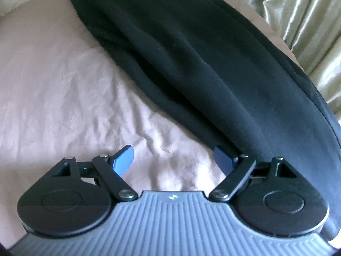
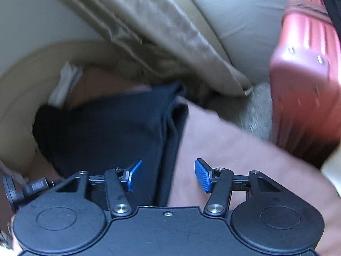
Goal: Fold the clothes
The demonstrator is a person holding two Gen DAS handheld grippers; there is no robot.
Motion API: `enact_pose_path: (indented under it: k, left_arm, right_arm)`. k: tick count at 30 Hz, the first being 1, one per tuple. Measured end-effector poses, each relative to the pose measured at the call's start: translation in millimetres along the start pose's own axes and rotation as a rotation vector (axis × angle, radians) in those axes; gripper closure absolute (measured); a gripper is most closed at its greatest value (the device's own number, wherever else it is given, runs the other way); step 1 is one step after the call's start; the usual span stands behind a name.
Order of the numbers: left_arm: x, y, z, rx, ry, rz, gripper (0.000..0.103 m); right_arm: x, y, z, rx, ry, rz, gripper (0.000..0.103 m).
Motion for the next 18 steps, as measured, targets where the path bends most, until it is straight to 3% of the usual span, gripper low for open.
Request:
enact_pose_path:
  k: [6,10,14,16,17,18]
  left_arm:
    - [-2.2,-3.4,0.5,0.009,-0.041,0.034,0.02]
    - [-1.1,-5.6,3.0,0.031,-0.06,0.053,0.02]
    - [-1.5,-6.9,8.1,0.062,-0.063,0.068,0.02]
    - [-1.0,-9.8,11.6,0.082,-0.063,0.089,0.02]
    - [0.0,-10.3,13.1,0.087,-0.064,0.093,0.02]
    - [1.8,-10.5,14.5,0.087,-0.062,0.093,0.02]
  right_arm:
    - [-26.0,-21.8,0.2,-0.091,0.166,0.087,0.043]
    - [-57.0,-27.9,12.0,-0.123,0.233,0.139,0.041]
    - [-80.1,-32.6,31.9,-0.162,0.218,0.039,0.035]
    - [-83.2,-31.3,46.0,-0.158,0.214,-0.059,0.058]
    - [-78.5,-29.3,54.0,-0.121,0.22,-0.117,0.084]
    - [-72.5,-27.5,62.9,-0.073,0.219,-0.17,0.086]
Point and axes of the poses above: each gripper's, at about its wrist camera, not at the fingertips, and x roughly against the way its jaws point, z to its left, y to its top, the point moved 1 cm from there along -x, roughly the way its jaws point, and after that the axes turned 15 degrees about x, right-handed, at the moved point
